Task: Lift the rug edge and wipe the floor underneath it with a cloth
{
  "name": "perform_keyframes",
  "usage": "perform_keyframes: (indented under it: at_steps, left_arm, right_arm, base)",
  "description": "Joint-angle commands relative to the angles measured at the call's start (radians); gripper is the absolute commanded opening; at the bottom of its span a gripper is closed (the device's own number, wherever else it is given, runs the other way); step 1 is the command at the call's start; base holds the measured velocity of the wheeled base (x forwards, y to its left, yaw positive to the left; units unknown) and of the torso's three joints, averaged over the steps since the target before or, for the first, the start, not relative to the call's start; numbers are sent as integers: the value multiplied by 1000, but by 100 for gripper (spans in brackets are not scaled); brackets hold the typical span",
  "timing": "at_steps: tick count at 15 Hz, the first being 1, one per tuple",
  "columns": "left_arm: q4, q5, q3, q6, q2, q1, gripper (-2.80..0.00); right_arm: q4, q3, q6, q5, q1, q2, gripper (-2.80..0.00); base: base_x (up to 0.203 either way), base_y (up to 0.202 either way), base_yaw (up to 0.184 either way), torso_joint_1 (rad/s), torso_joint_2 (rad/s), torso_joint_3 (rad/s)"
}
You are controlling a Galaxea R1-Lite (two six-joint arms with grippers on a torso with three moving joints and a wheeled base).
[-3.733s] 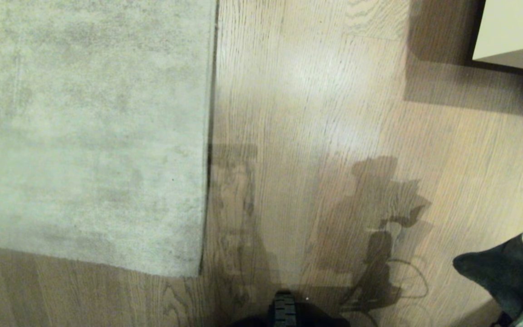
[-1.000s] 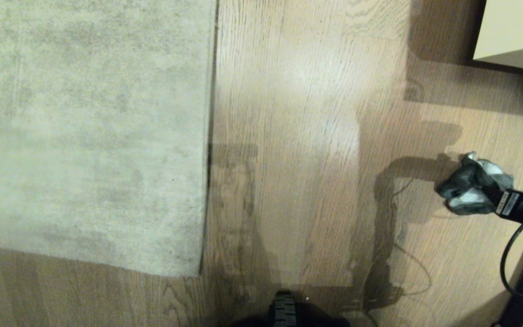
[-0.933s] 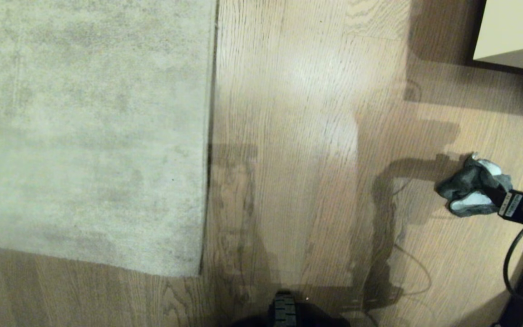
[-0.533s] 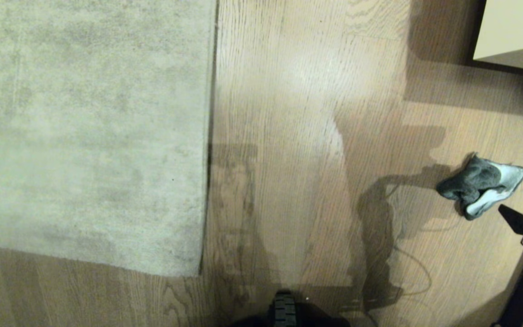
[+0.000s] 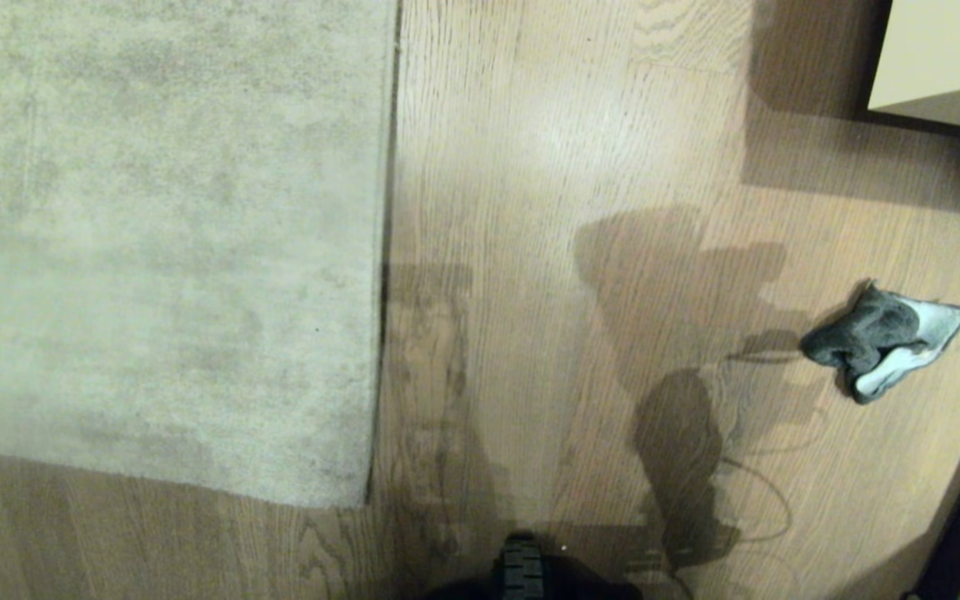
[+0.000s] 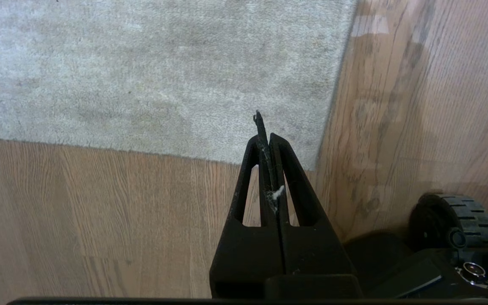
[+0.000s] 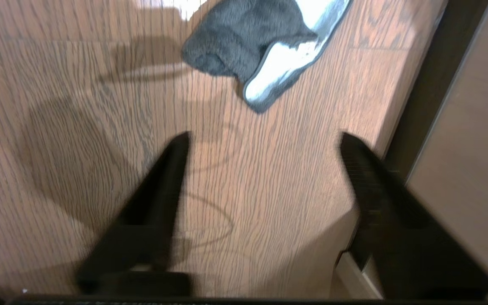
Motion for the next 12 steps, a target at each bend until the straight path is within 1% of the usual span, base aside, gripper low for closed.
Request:
perform_keyframes:
  at_steps: [1, 3, 6, 9, 12]
  left_arm:
    - [0, 0, 0, 0, 1, 0, -280]
    - [0, 0, 0, 0, 1, 0, -280]
    - [0, 0, 0, 0, 1, 0, -280]
    - [0, 0, 0, 0, 1, 0, -280]
    - [0, 0, 0, 0, 1, 0, -280]
  right_arm:
    - [-3, 1, -1, -1, 1, -43, -280]
    - [22, 1, -10, 4, 10, -82, -280]
    - [128, 1, -16, 30, 36, -201, -280]
    - [307, 1, -29, 59, 69, -376, -280]
    - [537, 1, -33, 71, 128, -593, -280]
  base:
    - [0, 0, 0, 0, 0, 0]
    - [0, 0, 0, 0, 0, 0]
    - [0, 0, 0, 0, 0, 0]
    - [0, 0, 0, 0, 0, 0]
    - [0, 0, 0, 0, 0, 0]
